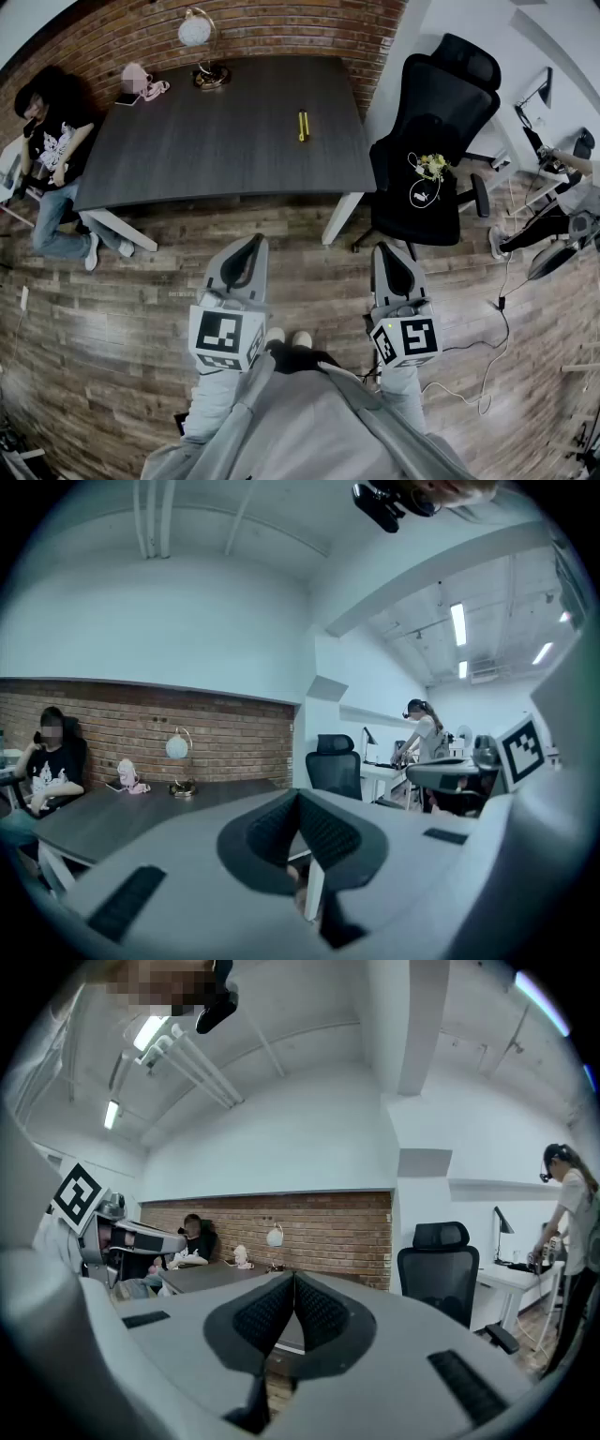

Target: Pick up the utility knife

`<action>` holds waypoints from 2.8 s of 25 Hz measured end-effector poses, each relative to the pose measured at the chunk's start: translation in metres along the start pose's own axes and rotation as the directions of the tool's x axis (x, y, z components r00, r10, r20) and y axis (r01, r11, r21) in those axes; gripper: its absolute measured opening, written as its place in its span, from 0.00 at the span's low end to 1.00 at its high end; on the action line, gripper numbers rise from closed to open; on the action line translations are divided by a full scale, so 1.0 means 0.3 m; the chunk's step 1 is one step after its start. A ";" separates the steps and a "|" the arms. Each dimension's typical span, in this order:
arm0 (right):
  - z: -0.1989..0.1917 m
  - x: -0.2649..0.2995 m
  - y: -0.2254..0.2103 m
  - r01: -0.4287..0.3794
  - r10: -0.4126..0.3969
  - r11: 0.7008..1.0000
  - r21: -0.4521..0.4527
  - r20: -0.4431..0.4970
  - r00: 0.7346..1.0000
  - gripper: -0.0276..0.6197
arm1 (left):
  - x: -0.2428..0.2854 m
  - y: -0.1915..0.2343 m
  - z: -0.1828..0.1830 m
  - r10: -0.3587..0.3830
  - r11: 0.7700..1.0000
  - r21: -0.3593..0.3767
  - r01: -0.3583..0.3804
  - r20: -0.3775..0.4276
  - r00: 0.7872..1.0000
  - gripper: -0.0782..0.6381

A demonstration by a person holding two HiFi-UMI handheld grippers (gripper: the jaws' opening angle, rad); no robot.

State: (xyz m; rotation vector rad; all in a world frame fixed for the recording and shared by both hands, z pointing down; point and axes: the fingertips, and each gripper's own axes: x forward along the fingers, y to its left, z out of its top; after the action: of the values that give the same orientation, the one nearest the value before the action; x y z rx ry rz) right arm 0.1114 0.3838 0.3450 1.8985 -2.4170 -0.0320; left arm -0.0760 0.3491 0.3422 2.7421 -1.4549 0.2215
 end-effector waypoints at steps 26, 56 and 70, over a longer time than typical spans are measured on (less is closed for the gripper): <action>-0.051 0.389 -0.091 -0.063 0.063 0.998 0.017 -0.024 0.998 0.07 | 0.340 0.170 -0.016 0.016 1.000 -0.026 -0.017 -0.006 1.000 0.13; -0.100 1.137 -0.266 0.045 -0.040 0.998 0.040 -0.117 0.992 0.07 | 0.991 0.682 -0.022 -0.046 0.998 -0.056 0.042 -0.065 0.997 0.13; -0.071 1.562 -0.501 -0.078 0.080 0.997 0.027 -0.110 0.991 0.07 | 1.389 0.808 0.081 0.059 0.996 -0.058 -0.062 -0.053 0.997 0.13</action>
State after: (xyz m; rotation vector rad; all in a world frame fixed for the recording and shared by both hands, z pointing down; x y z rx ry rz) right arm 0.1483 -0.1064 0.3764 1.7611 -2.4253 0.1026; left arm -0.0431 -0.1317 0.3663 2.6290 -1.5073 0.2441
